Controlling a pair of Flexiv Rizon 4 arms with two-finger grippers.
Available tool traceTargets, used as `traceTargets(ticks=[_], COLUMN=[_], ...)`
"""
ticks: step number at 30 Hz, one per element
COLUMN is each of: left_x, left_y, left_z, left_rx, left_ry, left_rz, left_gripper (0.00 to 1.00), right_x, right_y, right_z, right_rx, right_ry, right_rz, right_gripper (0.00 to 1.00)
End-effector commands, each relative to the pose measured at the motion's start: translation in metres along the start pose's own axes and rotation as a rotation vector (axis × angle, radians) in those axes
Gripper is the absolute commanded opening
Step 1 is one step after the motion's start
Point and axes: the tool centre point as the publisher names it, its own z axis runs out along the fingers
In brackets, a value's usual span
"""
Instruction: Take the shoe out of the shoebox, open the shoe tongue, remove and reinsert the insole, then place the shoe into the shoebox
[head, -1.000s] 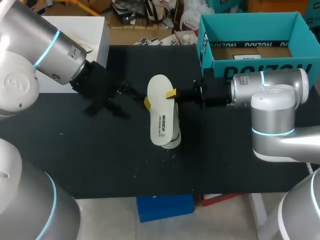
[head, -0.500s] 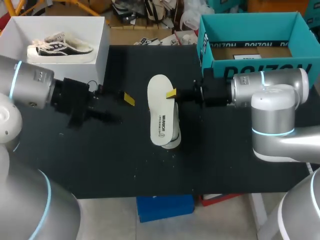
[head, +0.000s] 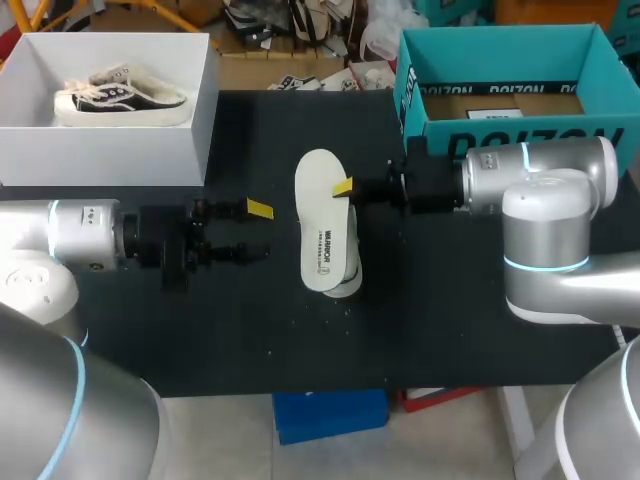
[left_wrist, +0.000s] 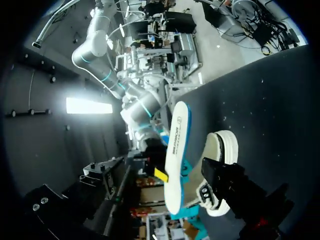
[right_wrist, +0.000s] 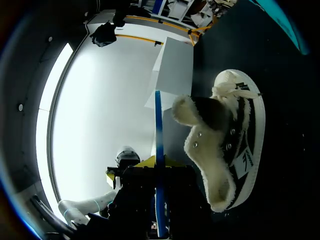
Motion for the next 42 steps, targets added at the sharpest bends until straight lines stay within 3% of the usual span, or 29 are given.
traceTargets(ticks=[1, 4, 5, 9, 12, 16, 21, 22, 23, 30, 37, 40, 42], left_x=[0.013, 0.017, 0.018, 0.018, 0.019, 0.021, 0.023, 0.023, 0.023, 0.023, 0.025, 0.026, 0.026], left_y=[0.010, 0.018, 0.021, 0.027, 0.030, 0.033, 0.040, 0.040, 0.041, 0.047, 0.049, 0.049, 0.049], left_z=[0.018, 0.027, 0.030, 0.043, 0.050, 0.059, 0.068, 0.070, 0.071, 0.081, 0.083, 0.083, 0.083], left_rx=[-0.012, -0.019, -0.020, -0.020, -0.014, -0.014, -0.029, -0.030, -0.030, -0.056, -0.068, -0.071, -0.075], left_ry=[-0.119, -0.136, -0.143, -0.142, -0.140, -0.139, -0.124, -0.124, -0.124, -0.122, -0.128, -0.125, -0.123], left_rz=[-0.002, -0.012, -0.016, -0.007, -0.002, -0.001, 0.007, 0.008, 0.009, 0.010, -0.001, -0.004, -0.005], left_gripper=[1.00, 1.00, 0.87, 0.80, 0.69, 0.75, 0.67, 0.52, 0.47, 0.45, 0.21, 0.00, 0.00], right_x=[0.000, 0.000, 0.000, 0.000, 0.000, 0.000, 0.000, 0.000, 0.000, 0.000, 0.000, 0.000, 0.000], right_y=[0.000, 0.000, 0.000, 0.000, 0.000, 0.000, 0.000, 0.000, 0.000, 0.000, 0.000, 0.000, 0.000], right_z=[0.001, 0.001, 0.001, 0.001, 0.001, 0.001, 0.001, 0.001, 0.001, 0.001, 0.001, 0.001, 0.001], right_rx=[-0.003, -0.003, -0.003, -0.003, -0.003, -0.003, -0.003, -0.003, -0.003, -0.003, -0.003, -0.003, -0.003], right_ry=[-0.001, -0.001, -0.001, -0.001, -0.001, -0.001, -0.001, -0.001, -0.001, -0.001, -0.001, -0.001, -0.001], right_rz=[0.000, 0.000, 0.000, 0.000, 0.000, 0.000, 0.000, 0.000, 0.000, 0.000, 0.000, 0.000, 0.000], right_gripper=[0.00, 0.00, 0.00, 0.00, 0.00, 0.00, 0.00, 0.00, 0.00, 0.00, 0.00, 0.00, 0.00])
